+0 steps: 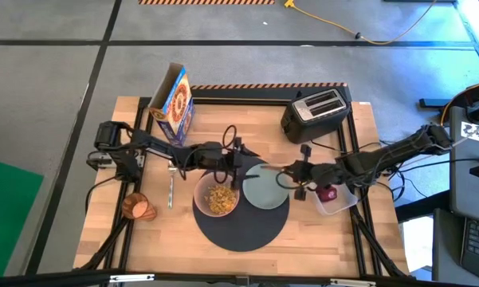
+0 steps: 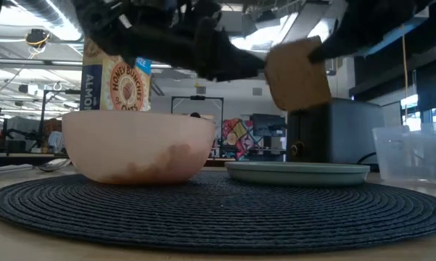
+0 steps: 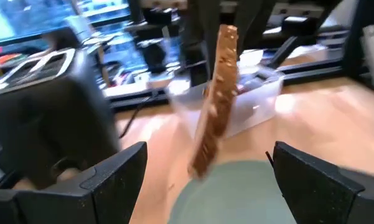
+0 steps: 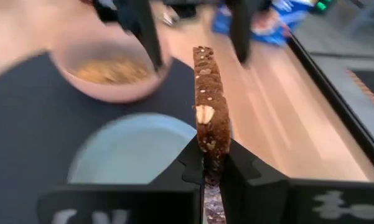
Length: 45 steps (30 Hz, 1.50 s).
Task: Arrange a breakfast setting
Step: Put the toasted bread from the toaster oven on the green plate, then put the red apple from the white bin on the green plate to the bottom left of the toasted bread
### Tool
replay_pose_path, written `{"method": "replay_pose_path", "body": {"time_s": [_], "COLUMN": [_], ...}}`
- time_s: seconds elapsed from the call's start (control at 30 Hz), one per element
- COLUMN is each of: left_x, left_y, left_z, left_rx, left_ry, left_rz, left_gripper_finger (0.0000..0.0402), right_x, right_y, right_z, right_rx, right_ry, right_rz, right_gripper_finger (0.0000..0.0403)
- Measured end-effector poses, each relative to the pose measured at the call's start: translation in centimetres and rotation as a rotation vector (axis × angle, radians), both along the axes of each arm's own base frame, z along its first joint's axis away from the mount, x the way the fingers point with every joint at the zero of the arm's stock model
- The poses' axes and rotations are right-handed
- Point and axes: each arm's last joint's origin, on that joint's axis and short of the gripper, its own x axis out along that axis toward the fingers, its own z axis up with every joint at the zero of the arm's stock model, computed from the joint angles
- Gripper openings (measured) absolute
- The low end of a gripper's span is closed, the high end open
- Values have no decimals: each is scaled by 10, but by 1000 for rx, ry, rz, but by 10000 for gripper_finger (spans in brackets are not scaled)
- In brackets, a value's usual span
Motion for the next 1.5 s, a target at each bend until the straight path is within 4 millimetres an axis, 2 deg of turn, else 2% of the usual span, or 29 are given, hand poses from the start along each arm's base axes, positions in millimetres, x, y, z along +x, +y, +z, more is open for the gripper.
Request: {"method": "replay_pose_path", "body": {"time_s": [0.17, 0.33, 0.47, 0.77, 0.87, 1.03, 1.2, 1.33, 1.5], "left_x": [21, 27, 29, 27, 26, 23, 22, 22, 21], "left_y": [-11, -14, -15, -15, -15, -13, -5, 3, 8], "left_z": [0, 2, 6, 2, -2, -9, -12, -12, -13], "left_rx": [0, 13, 16, 59, 45, -143, -239, -305, -308], "left_ry": [48, 120, 108, 153, 190, 264, 298, 301, 306], "left_rz": [-36, -23, -17, -15, -13, 10, 65, 57, 68], "left_gripper_finger": [332, 318, 276, 158, 128, 92, 69, 54, 50], "right_x": [3, 3, 4, 6, 6, 5, 0, -5, -7], "right_y": [3, 4, 5, 7, 6, 4, 0, -3, -4], "right_z": [2, 3, 5, 5, 5, 9, 18, 22, 14], "right_rx": [20, 39, 61, 77, 80, 81, 54, 66, 66], "right_ry": [-23, -21, -43, -51, -56, -94, -154, -178, -111], "right_rz": [77, 103, 126, 147, 142, 82, 5, -46, -75], "right_gripper_finger": [21, 21, 21, 27, 52, 121, 180, 202, 203]}}
